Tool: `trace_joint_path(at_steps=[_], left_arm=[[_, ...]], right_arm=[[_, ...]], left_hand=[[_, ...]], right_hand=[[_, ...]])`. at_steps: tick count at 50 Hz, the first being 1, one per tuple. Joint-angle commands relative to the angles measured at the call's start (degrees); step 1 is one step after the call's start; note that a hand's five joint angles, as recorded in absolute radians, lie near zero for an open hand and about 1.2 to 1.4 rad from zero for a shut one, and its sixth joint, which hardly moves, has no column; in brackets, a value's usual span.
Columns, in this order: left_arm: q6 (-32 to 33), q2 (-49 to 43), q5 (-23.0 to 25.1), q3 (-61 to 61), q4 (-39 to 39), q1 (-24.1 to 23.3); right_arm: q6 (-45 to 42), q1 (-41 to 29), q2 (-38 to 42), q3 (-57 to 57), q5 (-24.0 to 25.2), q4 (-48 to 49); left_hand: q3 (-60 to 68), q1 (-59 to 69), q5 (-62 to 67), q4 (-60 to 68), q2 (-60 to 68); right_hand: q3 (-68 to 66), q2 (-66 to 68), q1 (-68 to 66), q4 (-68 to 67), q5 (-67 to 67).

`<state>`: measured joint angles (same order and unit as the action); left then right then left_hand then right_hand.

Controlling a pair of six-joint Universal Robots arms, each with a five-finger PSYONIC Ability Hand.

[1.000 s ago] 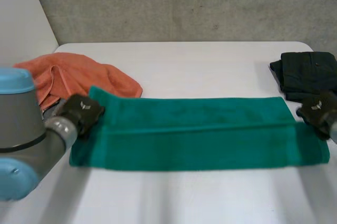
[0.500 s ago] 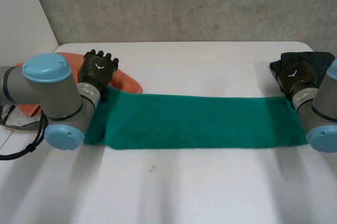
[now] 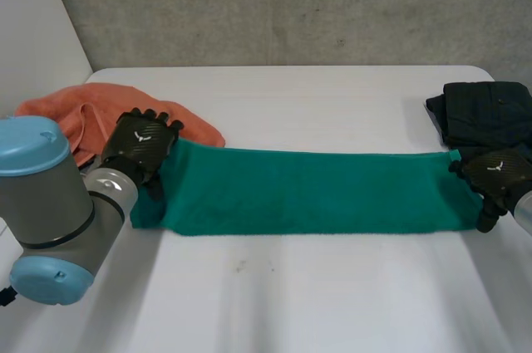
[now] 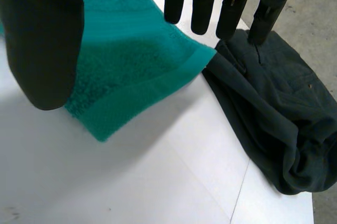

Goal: Fold the laundry.

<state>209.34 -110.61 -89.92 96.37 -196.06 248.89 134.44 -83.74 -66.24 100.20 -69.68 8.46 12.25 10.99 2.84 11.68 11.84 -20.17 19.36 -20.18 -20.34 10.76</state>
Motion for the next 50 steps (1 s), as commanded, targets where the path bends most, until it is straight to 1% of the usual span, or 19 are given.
trace_joint_path(at_steps=[1,2,5,9,13,18,22,25,26,28,29,32,33,36,37,40,41,45,50], left_arm=[[-0.2,-0.7,0.1,-0.1,0.0,-0.1],[-0.2,-0.7,0.1,0.0,0.0,-0.1],[-0.2,-0.7,0.1,0.1,0.0,-0.1],[-0.2,-0.5,0.0,0.3,0.1,0.0],[-0.2,0.1,0.0,0.7,0.2,0.2],[-0.2,1.6,0.1,1.5,0.3,0.4],[-0.2,2.5,0.1,2.1,0.3,0.3],[-0.2,3.0,0.1,2.1,0.2,0.3],[-0.2,3.1,0.0,2.1,0.2,0.2],[-0.3,3.3,0.0,2.0,0.2,0.1],[-0.3,3.4,-0.1,1.9,0.2,0.1],[-0.6,4.1,-0.1,1.9,0.2,0.0],[-0.7,4.2,-0.2,2.0,0.2,0.0],[-1.5,4.7,-0.2,2.1,0.2,-0.1],[-1.7,4.8,-0.2,2.1,0.2,-0.1],[-2.6,5.1,-0.3,2.2,0.4,-0.1],[-2.9,5.1,-0.3,2.2,0.4,-0.2],[-3.8,4.8,-0.3,2.3,0.4,-0.4],[-4.0,4.4,-0.2,2.2,0.4,-1.2]], right_arm=[[-0.2,0.0,4.2,-1.3,-0.7,2.9],[-0.3,0.2,4.7,-1.6,-1.0,3.0],[-0.5,1.6,4.8,-2.0,-1.1,2.7],[-1.6,6.2,4.4,-1.6,-1.2,3.2],[-4.9,11.0,2.4,-1.9,-1.4,3.8],[-12.9,16.1,-0.6,-3.0,-3.3,3.2],[-14.6,15.7,-1.4,-3.0,-4.0,3.3],[-13.9,10.6,-4.4,-3.0,-3.6,3.4],[-13.3,5.0,-6.0,-3.2,-3.4,4.0],[-12.1,0.3,-6.8,-3.3,-3.4,5.1],[-10.7,-4.6,-6.8,-3.5,-3.3,6.9],[-9.1,-11.2,-7.1,-3.4,-2.7,10.5],[-8.2,-15.9,-7.1,-3.4,-1.9,12.9],[-7.9,-23.4,-6.8,-3.4,-0.2,15.8],[-7.9,-28.2,-6.1,-3.6,1.2,17.2],[-8.1,-34.5,-3.3,-3.9,3.2,18.7],[-8.8,-38.2,0.4,-4.6,4.4,19.5],[-10.0,-45.5,7.9,-7.4,5.4,19.2],[-10.9,-48.4,11.8,-8.5,4.2,19.2]], left_hand=[[-2.3,-1.0,-2.8,-1.7,-1.8],[-2.3,-1.0,-2.8,-1.7,-1.8],[-2.3,-1.0,-2.8,-1.7,-1.8],[-2.3,-1.0,-2.8,-1.7,-1.8],[-2.3,-1.0,-2.8,-1.7,-1.8],[-2.3,-1.0,-2.8,-1.7,-1.8],[-2.3,-1.0,-2.8,-1.7,-1.8],[-2.3,-1.0,-2.8,-1.7,-1.8],[-2.3,-1.0,-2.8,-1.7,-1.8],[-2.3,-1.0,-2.8,-1.7,-1.8],[-2.3,-1.0,-2.8,-1.7,-1.8],[-2.3,-1.0,-2.8,-1.7,-1.8],[-2.3,-1.0,-2.8,-1.7,-1.8],[-2.3,-1.0,-2.8,-1.7,-1.8],[-2.3,-1.0,-2.8,-1.7,-1.8],[-2.3,-1.0,-2.8,-1.7,-1.8],[-2.3,-1.0,-2.8,-1.7,-1.8],[-2.3,-1.0,-2.8,-1.7,-1.8],[-2.3,-1.0,-2.8,-1.7,-1.8]], right_hand=[[-41.7,42.5,-41.7,-41.5,41.1],[-59.6,60.5,-59.6,-59.5,59.1],[-59.8,60.6,-59.8,-59.7,59.2],[-59.8,60.6,-59.8,-59.7,59.2],[-59.8,60.6,-59.8,-59.7,59.2],[-59.8,60.6,-59.8,-59.7,59.2],[-59.8,60.6,-59.8,-59.7,59.2],[-59.8,60.6,-59.8,-59.7,59.2],[-59.8,60.6,-59.8,-59.7,59.2],[-59.8,60.6,-59.8,-59.7,59.2],[-59.8,60.6,-59.8,-59.7,59.2],[-59.8,60.6,-59.8,-59.7,59.2],[-59.8,60.6,-59.8,-59.7,59.2],[-59.8,60.6,-59.8,-59.7,59.2],[-59.8,60.6,-59.8,-59.7,59.2],[-59.8,60.6,-59.8,-59.7,59.2],[-59.8,60.6,-59.8,-59.7,59.2],[-59.8,60.6,-59.8,-59.7,59.2],[-59.8,60.6,-59.8,-59.7,59.2]])
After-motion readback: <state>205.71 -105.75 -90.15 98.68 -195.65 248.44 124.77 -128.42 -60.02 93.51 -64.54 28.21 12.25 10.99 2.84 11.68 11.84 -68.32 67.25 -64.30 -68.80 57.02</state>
